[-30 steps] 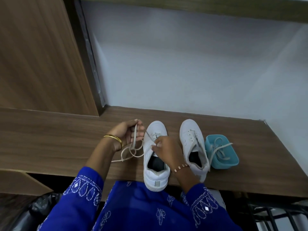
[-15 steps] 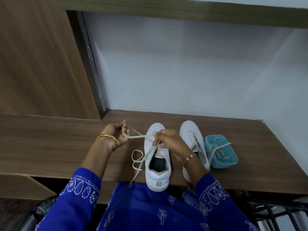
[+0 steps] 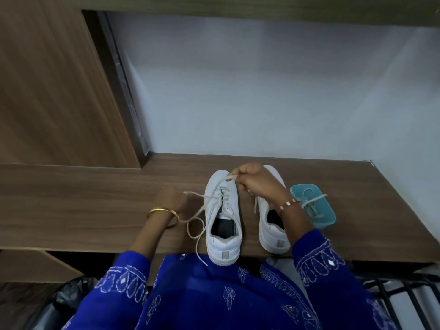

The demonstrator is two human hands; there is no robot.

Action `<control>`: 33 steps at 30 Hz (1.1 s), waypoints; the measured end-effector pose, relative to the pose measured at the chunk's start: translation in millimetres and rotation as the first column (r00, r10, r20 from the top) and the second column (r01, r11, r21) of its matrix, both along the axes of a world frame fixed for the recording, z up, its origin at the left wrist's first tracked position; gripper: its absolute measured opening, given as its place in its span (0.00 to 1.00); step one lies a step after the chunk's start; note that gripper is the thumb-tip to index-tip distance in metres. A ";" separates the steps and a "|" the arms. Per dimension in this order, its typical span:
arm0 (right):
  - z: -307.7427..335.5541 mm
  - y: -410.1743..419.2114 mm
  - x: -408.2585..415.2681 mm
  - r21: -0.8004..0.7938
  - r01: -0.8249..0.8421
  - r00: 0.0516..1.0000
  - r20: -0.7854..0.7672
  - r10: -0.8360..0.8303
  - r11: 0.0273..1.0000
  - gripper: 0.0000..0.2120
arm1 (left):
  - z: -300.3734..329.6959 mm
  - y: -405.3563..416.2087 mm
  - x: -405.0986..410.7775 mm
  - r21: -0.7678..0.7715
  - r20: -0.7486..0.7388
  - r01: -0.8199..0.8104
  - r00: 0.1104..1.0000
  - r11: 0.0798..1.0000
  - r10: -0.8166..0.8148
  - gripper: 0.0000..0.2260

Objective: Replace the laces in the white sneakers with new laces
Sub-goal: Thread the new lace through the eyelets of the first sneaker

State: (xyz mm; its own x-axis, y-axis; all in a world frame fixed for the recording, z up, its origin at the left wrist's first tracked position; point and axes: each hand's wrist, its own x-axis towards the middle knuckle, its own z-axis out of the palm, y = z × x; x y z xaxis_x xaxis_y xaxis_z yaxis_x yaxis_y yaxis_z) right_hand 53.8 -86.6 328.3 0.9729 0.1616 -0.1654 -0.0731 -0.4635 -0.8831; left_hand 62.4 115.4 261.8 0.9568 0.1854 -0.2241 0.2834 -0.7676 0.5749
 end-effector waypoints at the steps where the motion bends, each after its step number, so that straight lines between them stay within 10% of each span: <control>1: -2.1 5.4 -0.6 -0.074 -0.031 0.999 0.025 0.033 0.997 0.11 | 3.4 -10.6 -4.4 -0.049 0.069 0.009 0.998 0.999 -0.006 0.16; 4: -12.9 19.1 -4.6 -0.220 -0.047 0.991 0.109 0.072 0.974 0.11 | 10.2 -41.8 -12.0 -0.310 0.295 0.136 0.955 0.941 -0.041 0.12; 12: -39.6 4.2 -8.3 -0.287 0.084 0.990 0.133 -0.047 0.954 0.11 | -14.2 -58.4 -8.0 -0.615 0.154 0.041 0.986 0.787 0.069 0.17; 20: -39.7 -5.9 -4.1 -0.292 0.084 0.992 0.113 -0.053 0.953 0.13 | -10.5 -32.7 1.0 -0.151 0.248 0.053 0.969 0.987 -0.014 0.10; 27: -44.0 15.6 -3.6 -0.287 0.217 0.939 0.321 -0.120 0.933 0.05 | -3.4 -68.6 -10.0 -0.638 0.193 0.172 0.979 0.751 -0.061 0.14; 33: -46.9 7.7 -8.2 -0.205 0.301 0.913 0.343 -0.220 0.931 0.04 | -2.8 -69.1 -7.0 -0.598 0.157 0.160 0.984 0.785 -0.081 0.17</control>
State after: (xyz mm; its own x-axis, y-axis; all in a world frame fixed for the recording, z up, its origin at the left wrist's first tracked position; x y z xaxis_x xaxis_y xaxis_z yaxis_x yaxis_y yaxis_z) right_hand 45.6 -78.9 281.4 0.9826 -0.1113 0.1489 0.0358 -0.6725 -0.7392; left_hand 55.4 46.3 259.0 0.9882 -0.0698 -0.1366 0.1128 -0.2726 0.9555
